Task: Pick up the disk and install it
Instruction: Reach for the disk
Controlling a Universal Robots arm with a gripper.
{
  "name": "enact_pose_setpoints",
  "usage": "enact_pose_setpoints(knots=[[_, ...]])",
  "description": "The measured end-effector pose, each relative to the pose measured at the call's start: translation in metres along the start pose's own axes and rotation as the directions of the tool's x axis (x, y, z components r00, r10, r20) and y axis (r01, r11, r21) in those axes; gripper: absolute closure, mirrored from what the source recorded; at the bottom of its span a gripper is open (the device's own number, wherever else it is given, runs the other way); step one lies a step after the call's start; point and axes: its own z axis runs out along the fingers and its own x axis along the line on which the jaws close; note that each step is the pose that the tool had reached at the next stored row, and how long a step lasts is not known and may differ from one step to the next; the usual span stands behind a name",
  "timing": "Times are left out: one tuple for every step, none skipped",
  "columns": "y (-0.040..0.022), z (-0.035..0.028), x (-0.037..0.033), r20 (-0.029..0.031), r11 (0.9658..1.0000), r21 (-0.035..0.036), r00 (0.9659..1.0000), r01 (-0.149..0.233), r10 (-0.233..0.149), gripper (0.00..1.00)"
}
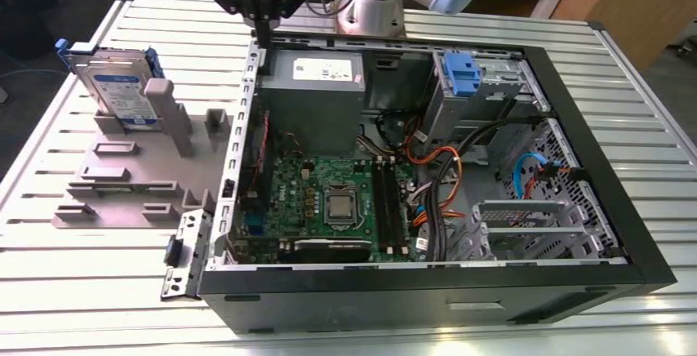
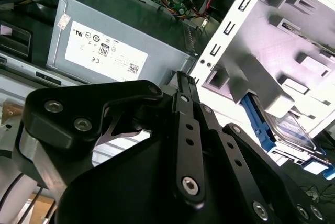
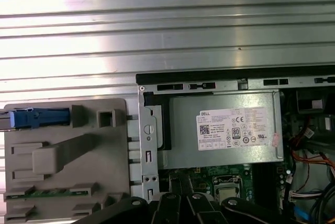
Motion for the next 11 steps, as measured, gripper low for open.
enact_pose_setpoints(knots=[[-0.0001,0.0,0.0008,0.0,1.0,0.0,1.0,0.0,0.0,0.89],[-0.0001,0.0,0.0016,0.0,1.0,0.0,1.0,0.0,0.0,0.89],[-0.0002,-0.0001,0.0025,0.0,1.0,0.0,1.0,0.0,0.0,0.89],[-0.0002,-0.0001,0.0033,0.0,1.0,0.0,1.0,0.0,0.0,0.89],[-0.0003,-0.0001,0.0042,0.0,1.0,0.0,1.0,0.0,0.0,0.89],[-0.0004,-0.0001,0.005,0.0,1.0,0.0,1.0,0.0,0.0,0.89],[-0.0004,-0.0001,0.0057,0.0,1.0,0.0,1.0,0.0,0.0,0.89],[-0.0005,-0.0001,0.0067,0.0,1.0,0.0,1.0,0.0,0.0,0.89],[-0.0006,-0.0001,0.0076,0.0,1.0,0.0,1.0,0.0,0.0,0.89],[-0.0006,-0.0001,0.0085,0.0,1.0,0.0,1.0,0.0,0.0,0.89],[-0.0007,-0.0002,0.0092,0.0,1.0,0.0,1.0,0.0,0.0,0.89]])
